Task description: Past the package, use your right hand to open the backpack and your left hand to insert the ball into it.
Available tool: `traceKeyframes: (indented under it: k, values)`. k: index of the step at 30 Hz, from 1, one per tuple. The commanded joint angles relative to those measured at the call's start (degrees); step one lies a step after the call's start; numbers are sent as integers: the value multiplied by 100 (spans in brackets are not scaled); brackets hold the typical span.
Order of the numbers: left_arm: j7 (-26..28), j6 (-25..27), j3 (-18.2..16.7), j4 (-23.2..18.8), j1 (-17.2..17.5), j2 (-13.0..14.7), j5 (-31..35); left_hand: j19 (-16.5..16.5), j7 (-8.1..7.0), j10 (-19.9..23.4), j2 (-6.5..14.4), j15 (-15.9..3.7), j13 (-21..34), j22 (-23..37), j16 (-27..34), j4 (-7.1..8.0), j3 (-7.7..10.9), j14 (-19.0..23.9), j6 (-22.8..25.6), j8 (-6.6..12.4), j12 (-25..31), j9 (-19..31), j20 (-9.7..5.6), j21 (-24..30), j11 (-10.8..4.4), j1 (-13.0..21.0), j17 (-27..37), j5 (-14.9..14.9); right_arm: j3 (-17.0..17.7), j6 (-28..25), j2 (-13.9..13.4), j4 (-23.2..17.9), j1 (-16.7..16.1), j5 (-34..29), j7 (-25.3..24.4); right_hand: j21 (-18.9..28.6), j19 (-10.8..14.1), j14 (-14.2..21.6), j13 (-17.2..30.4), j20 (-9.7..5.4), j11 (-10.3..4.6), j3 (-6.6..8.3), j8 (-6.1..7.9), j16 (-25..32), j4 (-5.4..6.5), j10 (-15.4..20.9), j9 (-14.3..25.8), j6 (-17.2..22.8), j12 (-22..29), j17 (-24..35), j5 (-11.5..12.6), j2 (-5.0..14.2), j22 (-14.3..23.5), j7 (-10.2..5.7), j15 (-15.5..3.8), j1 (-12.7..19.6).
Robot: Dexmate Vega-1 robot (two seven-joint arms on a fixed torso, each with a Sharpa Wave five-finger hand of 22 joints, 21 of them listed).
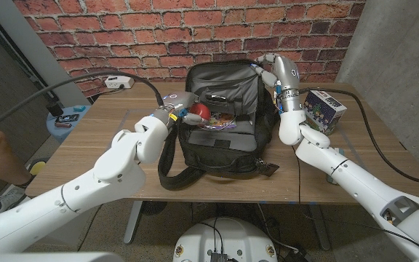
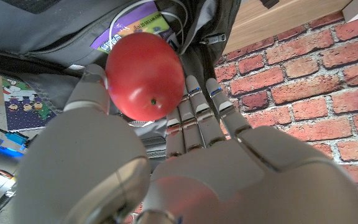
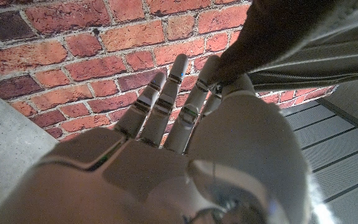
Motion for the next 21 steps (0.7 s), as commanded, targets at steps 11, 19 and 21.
traceKeyframes:
  k: [11, 19, 21]
  values:
    - [-692, -303, 23, -78, 42, -282, 34, -4, -364, 841, 560, -123, 776, 21, 61, 16, 4, 107, 846, 51, 46, 37, -22, 41, -792, 473, 74, 36, 60, -47, -25, -56, -113, 76, 1, 22, -21, 16, 11, -534, 1, -48, 30, -12, -17, 45, 22, 50, -17, 14, 14, 116, 11, -49, -712, 66]
    - [-743, -245, 36, -135, 86, -343, 85, -9, -365, 826, 556, -112, 804, 24, 70, 25, -18, 102, 843, 53, 43, 37, -21, 47, -788, 460, 94, 36, 50, -35, -25, -44, -102, 85, 28, 21, -25, 10, 9, -524, 1, -50, 28, -12, -19, 45, 23, 48, -22, 14, 14, 113, 11, -52, -716, 71]
    - [-751, -251, 53, -141, 84, -365, 98, -15, -366, 830, 559, -113, 811, 25, 71, 21, -18, 100, 840, 54, 45, 39, -24, 47, -776, 467, 98, 37, 56, -25, -36, -45, -108, 93, 29, 22, -25, 11, 16, -522, 1, -52, 28, -11, -16, 46, 23, 49, -18, 16, 14, 114, 11, -53, -715, 67]
